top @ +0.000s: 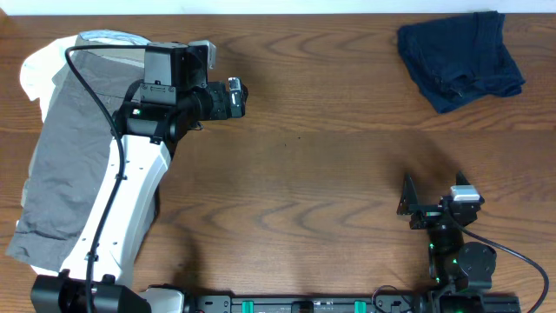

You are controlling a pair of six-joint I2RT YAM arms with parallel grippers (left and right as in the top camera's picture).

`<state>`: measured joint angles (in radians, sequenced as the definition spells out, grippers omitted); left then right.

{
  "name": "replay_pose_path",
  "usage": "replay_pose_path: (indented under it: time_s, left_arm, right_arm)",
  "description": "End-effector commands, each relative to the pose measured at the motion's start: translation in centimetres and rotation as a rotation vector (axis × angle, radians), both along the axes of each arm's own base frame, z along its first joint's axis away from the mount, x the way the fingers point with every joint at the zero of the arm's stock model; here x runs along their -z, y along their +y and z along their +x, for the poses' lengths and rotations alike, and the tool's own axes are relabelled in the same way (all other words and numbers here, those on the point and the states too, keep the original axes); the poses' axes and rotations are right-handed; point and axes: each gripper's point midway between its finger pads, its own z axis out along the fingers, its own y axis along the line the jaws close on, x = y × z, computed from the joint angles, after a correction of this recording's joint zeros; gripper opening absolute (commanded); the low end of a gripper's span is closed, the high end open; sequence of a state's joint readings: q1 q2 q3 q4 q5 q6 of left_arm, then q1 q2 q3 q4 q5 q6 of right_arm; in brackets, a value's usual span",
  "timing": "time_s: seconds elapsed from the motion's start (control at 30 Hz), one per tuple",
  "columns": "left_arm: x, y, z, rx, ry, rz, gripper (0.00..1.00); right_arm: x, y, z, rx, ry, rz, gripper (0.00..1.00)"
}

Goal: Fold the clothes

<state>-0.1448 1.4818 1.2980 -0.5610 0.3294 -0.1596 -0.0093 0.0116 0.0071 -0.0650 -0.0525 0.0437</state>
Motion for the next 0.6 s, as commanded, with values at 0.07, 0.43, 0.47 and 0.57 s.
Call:
replay_pose_path:
  time_s: [0.07, 0.43, 0.47, 0.57]
  left_arm:
    - [0.7, 0.4, 0.0, -0.006, 0.012, 0.019, 0.98]
    - [1.2, 1.3, -0.3, -0.036, 0.034, 0.062, 0.98]
    - [1.1, 1.4, -0.3, -0.041, 0.027, 0.066, 0.98]
    - [0.4, 1.5, -0.4, -0.047, 0.007, 0.069, 0.98]
  right_arm:
    - [0.1, -0.3, 0.0, 0.015, 0.000, 0.000, 0.99]
    - [0.1, -0.3, 0.0, 0.015, 0.000, 0.000, 0.99]
    - [0.1, -0.3, 0.0, 0.015, 0.000, 0.000, 0.99]
    - [0.1, -0.3, 0.0, 0.015, 0.000, 0.000, 0.99]
